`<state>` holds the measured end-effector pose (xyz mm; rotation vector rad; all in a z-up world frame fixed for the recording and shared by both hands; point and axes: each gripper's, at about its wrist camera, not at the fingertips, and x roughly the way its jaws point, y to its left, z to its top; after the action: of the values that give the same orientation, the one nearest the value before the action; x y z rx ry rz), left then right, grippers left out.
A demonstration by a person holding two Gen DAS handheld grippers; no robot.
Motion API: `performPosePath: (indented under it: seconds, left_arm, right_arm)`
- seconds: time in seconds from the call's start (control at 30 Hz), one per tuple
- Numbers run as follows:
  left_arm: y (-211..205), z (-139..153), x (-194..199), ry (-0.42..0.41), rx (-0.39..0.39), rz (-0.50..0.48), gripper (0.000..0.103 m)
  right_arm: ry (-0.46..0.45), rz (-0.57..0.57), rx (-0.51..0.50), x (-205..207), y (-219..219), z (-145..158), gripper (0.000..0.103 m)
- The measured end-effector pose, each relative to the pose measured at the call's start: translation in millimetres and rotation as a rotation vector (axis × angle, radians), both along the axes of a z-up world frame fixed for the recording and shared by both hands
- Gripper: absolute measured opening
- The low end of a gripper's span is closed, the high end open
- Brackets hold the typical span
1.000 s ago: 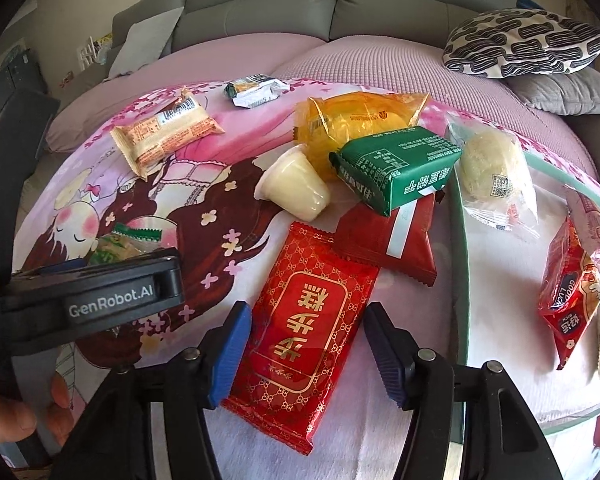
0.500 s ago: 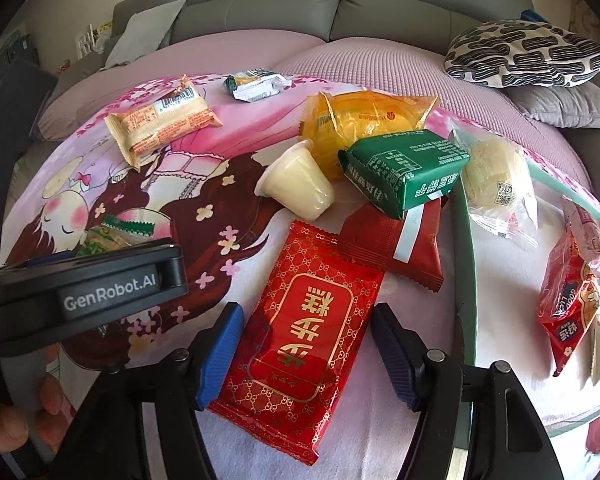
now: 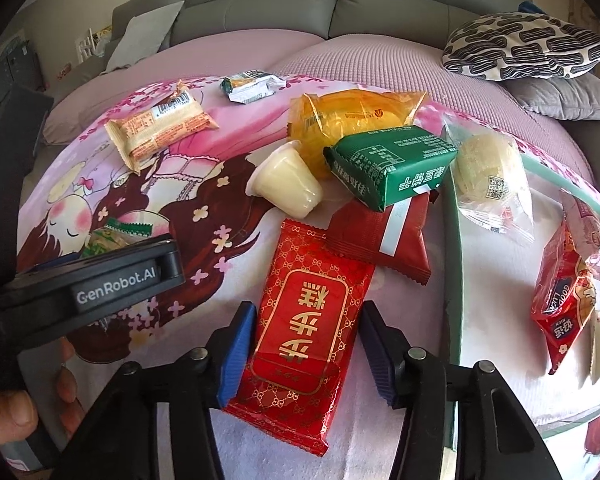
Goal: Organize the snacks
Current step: 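Grasp the green-edged cow-print cake packet with the left tool while the right grasps the red gold-print packet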
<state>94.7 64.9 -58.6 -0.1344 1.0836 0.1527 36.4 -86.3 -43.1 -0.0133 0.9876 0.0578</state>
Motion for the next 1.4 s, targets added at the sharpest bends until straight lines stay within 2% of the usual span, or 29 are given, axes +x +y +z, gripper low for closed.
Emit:
performPosePath:
  seconds: [0.33,0.43,0.5,0.6,0.67,0.7,0.87,1.07,1.4]
  left_arm:
    - [-3,-1,-4,-0.011,0.016,-0.014,0.103]
    - [-6,1,-7,-0.013,0.022,-0.029,0.101]
    - [-9,4,-11,-0.014,0.02,-0.038,0.097]
    - [-11,9,-15,-0.022,0.019,-0.056,0.082]
    - [-12,12,-17,-0.028,0.017,-0.069,0.066]
    - [-12,13,-18,-0.03,0.014,-0.074,0.062]
    - [-6,17,-19,-0.027,0.0,-0.068,0.054]
    - [4,22,-17,-0.023,-0.025,-0.053,0.052]
    - [8,56,-29,-0.116,-0.016,-0.045,0.051]
  right_arm:
    - [0.002,0.007,0.005,-2,-2,1,0.054]
    - [-0.003,0.016,0.036,-2,-5,2,0.053]
    - [-0.005,0.017,0.051,-3,-7,3,0.052]
    - [-0.008,0.022,0.07,-4,-9,4,0.051]
    - [-0.01,0.021,0.082,-5,-10,4,0.05]
    - [-0.01,0.02,0.091,-5,-11,5,0.05]
    - [-0.014,0.026,0.131,-7,-14,9,0.048]
    - [-0.013,0.051,0.18,-8,-10,13,0.048]
    - [-0.075,0.078,0.25,-20,-12,36,0.047]
